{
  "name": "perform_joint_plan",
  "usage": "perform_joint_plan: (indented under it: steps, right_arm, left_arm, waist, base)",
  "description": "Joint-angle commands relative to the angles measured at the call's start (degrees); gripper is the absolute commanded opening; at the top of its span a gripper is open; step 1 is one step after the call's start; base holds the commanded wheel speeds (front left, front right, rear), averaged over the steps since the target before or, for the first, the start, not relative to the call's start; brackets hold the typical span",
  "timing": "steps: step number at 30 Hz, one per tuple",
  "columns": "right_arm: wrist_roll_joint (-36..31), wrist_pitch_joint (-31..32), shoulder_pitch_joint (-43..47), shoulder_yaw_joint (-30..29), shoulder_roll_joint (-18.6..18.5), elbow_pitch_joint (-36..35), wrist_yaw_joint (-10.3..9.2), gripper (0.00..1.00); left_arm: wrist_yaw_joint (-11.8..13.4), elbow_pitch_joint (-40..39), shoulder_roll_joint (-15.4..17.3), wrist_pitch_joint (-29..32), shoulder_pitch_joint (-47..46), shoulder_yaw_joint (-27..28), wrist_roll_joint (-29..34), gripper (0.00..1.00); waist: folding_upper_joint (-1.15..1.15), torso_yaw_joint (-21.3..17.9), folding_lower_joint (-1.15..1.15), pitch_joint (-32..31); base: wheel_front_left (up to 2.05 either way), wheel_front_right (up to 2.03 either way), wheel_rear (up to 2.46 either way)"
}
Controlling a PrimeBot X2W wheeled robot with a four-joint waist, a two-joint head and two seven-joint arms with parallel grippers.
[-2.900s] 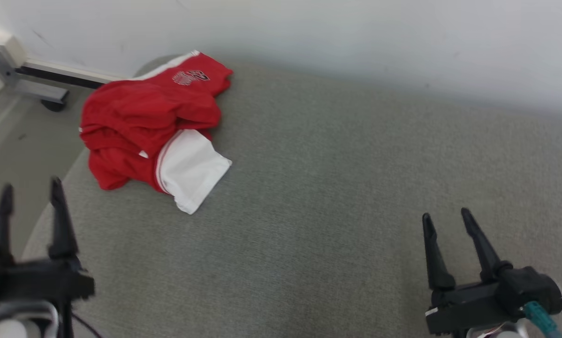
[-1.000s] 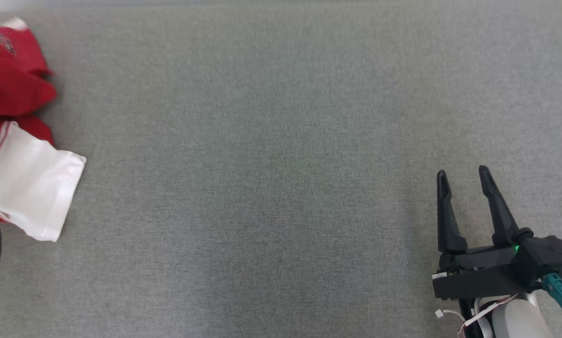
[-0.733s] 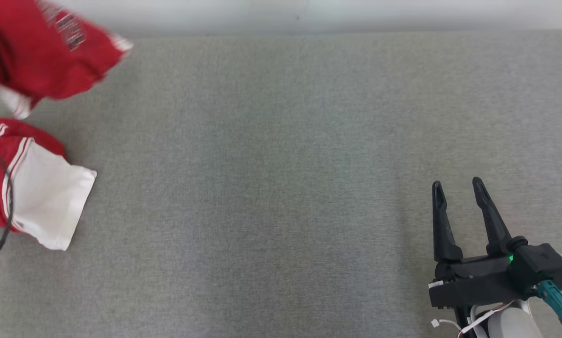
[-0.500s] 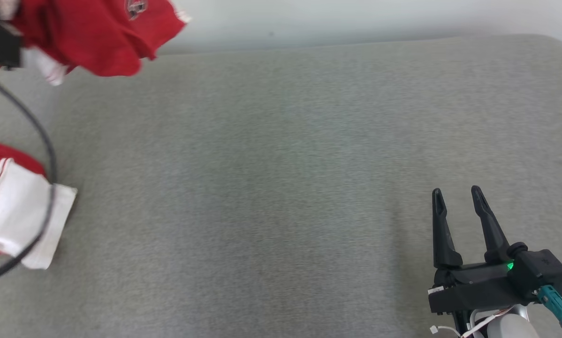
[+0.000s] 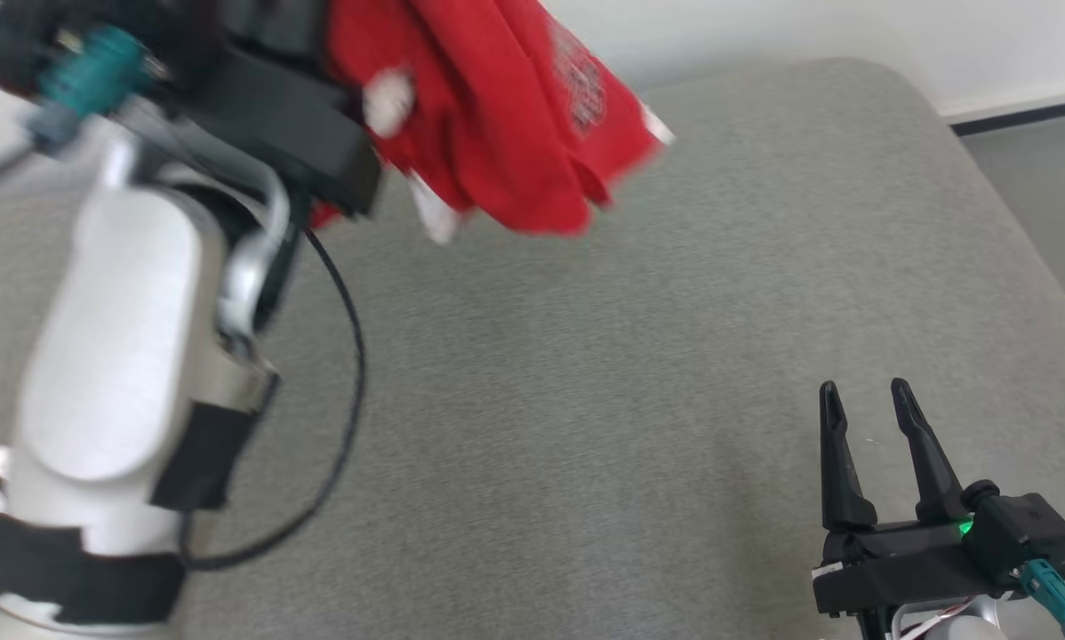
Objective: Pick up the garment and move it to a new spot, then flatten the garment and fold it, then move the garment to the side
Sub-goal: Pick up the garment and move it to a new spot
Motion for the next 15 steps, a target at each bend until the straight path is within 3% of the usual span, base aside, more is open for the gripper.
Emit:
perform_joint_plan:
  steps: [1,6,15]
  right_arm:
    - [0.58,-0.03,0.52,-0.06,0.07,-0.06,-0.12,1.00]
    - [0.60,-0.03,0.77,-0.01,0.07,-0.10,-0.12,1.00]
    - [-0.04,-0.03,0.53,0.09,0.07,0.06,-0.12,1.00]
  left_arm:
    - [0.46,0.78,-1.08,-0.70,2.26,-0.48,-0.74,0.00]
    - [1.92,2.27,-3.01,-2.64,7.89,-0.85,-1.84,0.00]
    - [4.03,7.37,-3.52,-7.10,24.94,-1.28,-4.40,0.00]
  waist:
    - [0.00,-1.89,0.01,-0.45]
    - [0.00,-2.41,0.01,-0.25]
    - [0.00,-2.31,0.01,0.68]
  base:
    - [0.00,0.00,0.00]
    - [0.00,0.00,0.00]
    - [0.00,0.00,0.00]
